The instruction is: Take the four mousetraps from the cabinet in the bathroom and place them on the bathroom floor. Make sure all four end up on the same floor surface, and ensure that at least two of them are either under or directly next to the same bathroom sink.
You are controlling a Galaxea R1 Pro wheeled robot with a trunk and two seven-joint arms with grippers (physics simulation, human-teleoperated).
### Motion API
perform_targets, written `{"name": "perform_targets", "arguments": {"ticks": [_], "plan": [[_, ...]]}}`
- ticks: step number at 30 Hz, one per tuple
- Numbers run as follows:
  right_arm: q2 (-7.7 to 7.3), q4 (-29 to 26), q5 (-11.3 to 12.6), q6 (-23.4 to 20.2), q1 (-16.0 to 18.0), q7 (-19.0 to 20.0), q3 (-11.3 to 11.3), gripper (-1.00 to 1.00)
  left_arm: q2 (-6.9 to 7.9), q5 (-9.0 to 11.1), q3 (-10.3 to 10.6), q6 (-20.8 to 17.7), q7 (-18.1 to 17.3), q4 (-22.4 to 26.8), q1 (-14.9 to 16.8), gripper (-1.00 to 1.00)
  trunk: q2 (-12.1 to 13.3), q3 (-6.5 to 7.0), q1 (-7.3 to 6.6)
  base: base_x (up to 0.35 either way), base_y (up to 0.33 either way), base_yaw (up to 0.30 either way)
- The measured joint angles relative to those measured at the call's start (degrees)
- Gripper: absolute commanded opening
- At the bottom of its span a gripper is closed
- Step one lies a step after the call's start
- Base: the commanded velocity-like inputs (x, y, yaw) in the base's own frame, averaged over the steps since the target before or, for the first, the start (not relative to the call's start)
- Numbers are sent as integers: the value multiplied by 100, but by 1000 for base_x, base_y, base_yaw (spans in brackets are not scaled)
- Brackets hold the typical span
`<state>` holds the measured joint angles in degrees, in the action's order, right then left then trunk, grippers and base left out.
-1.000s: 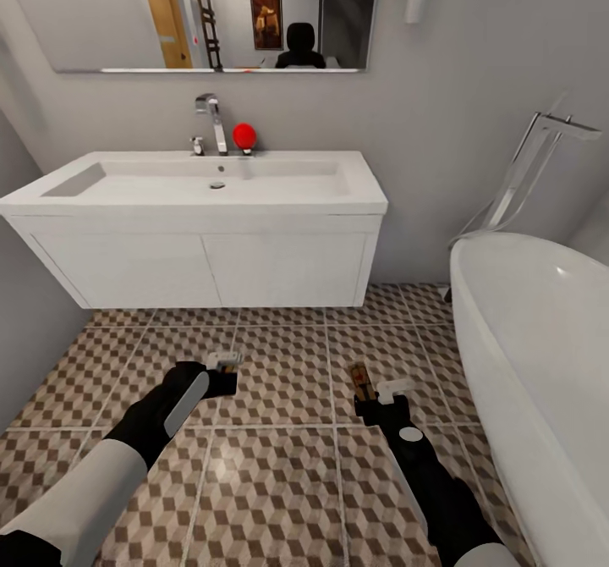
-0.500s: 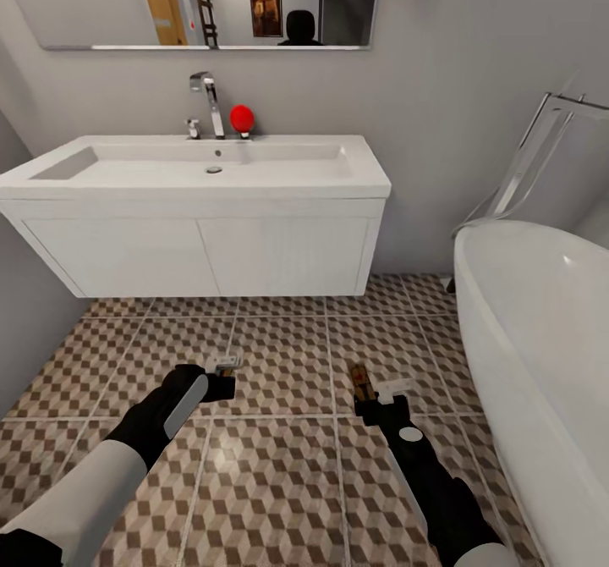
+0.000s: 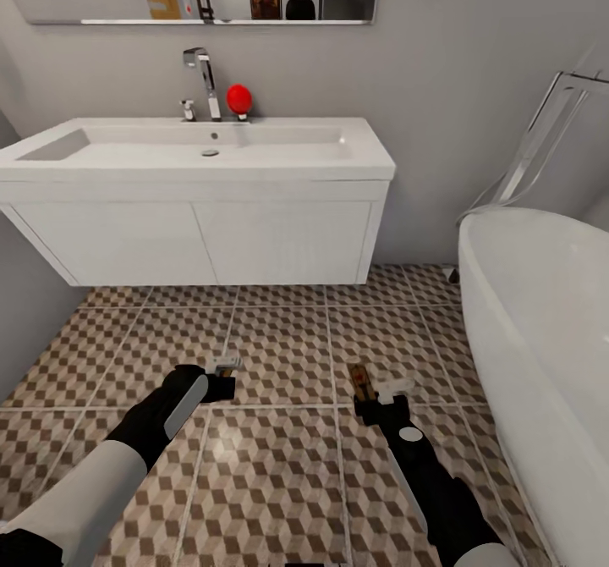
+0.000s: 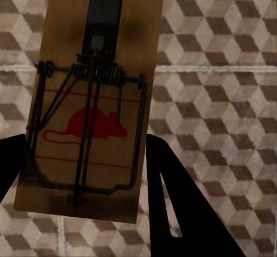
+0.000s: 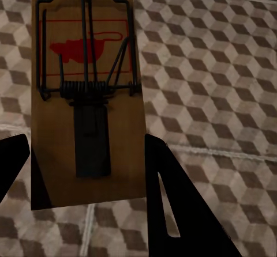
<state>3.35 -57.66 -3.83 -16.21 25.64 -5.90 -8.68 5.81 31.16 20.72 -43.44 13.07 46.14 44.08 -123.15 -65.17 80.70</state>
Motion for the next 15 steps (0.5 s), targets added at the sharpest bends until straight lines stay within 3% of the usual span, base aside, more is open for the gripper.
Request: {"name": "perform_targets", "arguments": {"ticks": [15], "plan": [[0, 0, -4, -2, 0, 0, -3, -100, 0, 0, 0, 0, 0, 0, 0, -100, -602, -407, 330, 0, 0, 0]]}}
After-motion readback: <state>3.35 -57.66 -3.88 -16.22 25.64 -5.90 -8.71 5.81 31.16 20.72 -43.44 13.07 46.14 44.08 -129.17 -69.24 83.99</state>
